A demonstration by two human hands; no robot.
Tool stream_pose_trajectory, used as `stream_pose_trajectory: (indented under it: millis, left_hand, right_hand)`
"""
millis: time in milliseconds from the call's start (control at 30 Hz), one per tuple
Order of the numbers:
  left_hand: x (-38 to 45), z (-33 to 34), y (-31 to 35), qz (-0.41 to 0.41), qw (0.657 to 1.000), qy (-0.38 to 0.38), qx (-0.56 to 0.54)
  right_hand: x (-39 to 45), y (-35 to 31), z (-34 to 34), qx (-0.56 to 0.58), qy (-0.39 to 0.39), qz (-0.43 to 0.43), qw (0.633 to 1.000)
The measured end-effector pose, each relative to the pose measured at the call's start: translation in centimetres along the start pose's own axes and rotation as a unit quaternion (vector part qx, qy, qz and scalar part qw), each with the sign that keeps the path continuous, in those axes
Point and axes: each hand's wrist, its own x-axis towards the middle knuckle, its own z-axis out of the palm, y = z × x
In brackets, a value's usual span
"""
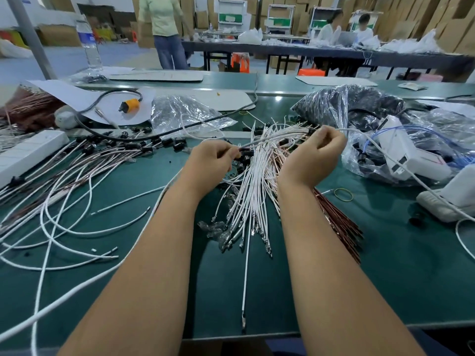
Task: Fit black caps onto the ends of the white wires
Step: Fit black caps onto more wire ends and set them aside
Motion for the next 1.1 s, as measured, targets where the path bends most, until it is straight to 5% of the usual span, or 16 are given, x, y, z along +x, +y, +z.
stream_pose_trajectory:
  millis: [100,367,567,767,933,1100]
  left_hand:
    - [0.6,-1.3,2.4,-0.012,0.991,0.045,-0.127]
    - [2.4,-9.8,6.0,-0.012,0.972,0.154,-0.177]
    - [3.6,-16.7,3.9,-0.031,0.951,0.309,0.002]
    - [2.6,-20.9,-0.8,-0.104,0.866,0.424,0.246]
    - [0.9,-22.2,-5.1,-0.158,0.862,0.316,0.364]
    - [-0.3,-24.2,-7.4,-0.266,0.856,-0.005,0.443]
  right_hand:
    - [-0.7,0.2,0.2,0.010,-0.048,-0.013,0.999]
    - [-3.1,0.2,0.2,-0.110,-0.223,-0.170,0.954]
    - [-3.8,0.6,0.2,-0.181,-0.285,-0.216,0.916]
    - [-3.8,0.8,0.0,-0.219,-0.349,-0.202,0.889]
    - [-3.8,0.9,-0.1,-0.241,-0.394,-0.199,0.865]
    - [-3.8,0.9,0.0,-0.255,-0.419,-0.186,0.852]
